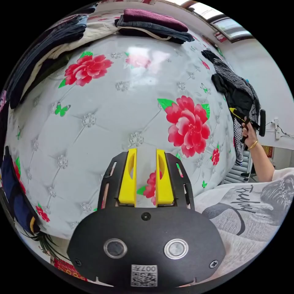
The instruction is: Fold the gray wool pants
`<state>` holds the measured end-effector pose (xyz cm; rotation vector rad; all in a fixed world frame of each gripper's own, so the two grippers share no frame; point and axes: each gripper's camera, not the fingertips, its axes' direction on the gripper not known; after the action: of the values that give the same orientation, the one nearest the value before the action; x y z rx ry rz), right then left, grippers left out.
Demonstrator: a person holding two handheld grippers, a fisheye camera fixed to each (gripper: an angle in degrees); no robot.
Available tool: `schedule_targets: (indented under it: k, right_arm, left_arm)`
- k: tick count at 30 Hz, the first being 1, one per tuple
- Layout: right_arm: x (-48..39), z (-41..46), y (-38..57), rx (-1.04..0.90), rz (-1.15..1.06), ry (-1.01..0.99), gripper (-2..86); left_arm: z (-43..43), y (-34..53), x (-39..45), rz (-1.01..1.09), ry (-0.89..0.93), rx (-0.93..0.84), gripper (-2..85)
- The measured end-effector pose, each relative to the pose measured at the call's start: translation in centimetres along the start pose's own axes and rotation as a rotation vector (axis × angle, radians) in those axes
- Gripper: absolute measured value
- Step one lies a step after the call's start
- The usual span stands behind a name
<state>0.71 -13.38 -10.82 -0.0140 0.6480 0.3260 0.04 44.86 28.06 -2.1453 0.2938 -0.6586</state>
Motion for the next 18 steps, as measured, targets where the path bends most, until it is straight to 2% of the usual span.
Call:
schedule_targets:
  k: [4,5,8,10,11,14,17,18]
  right_arm:
    - [12.1,-10.3,2.2,0.150,0.260,0.435,11.9]
    - [13.6,-11.1,2.3,0.144,0.289,0.462,12.1]
    - [20.4,-11.4,2.1,0.023,0.411,0.418,12.4]
    - [23.6,-8.5,1.8,-0.139,0.484,0.256,11.6]
    - [23.8,-8.0,1.8,-0.167,0.500,0.244,11.3]
    - [20.8,-9.1,1.7,-0.124,0.428,0.370,7.3]
    - [16.1,-11.3,2.5,-0.027,0.279,0.343,4.7]
    - [14.1,-12.8,3.2,0.033,0.219,0.280,4.0]
  left_arm:
    - [1.8,3.2,2.8,-0.028,0.037,-0.074,9.9]
    - [2.4,3.8,3.4,-0.032,0.045,-0.092,9.8]
    - [2.8,5.1,5.1,-0.026,0.021,-0.114,9.0]
    - [2.2,6.1,5.9,-0.029,0.022,-0.095,8.0]
    - [1.5,6.9,6.3,-0.035,0.028,-0.076,7.8]
    - [-0.2,9.3,6.5,-0.070,0.023,-0.033,7.1]
    - [-1.1,11.8,6.3,-0.112,0.007,-0.005,6.6]
    - [-1.1,12.3,6.2,-0.121,0.008,-0.001,6.5]
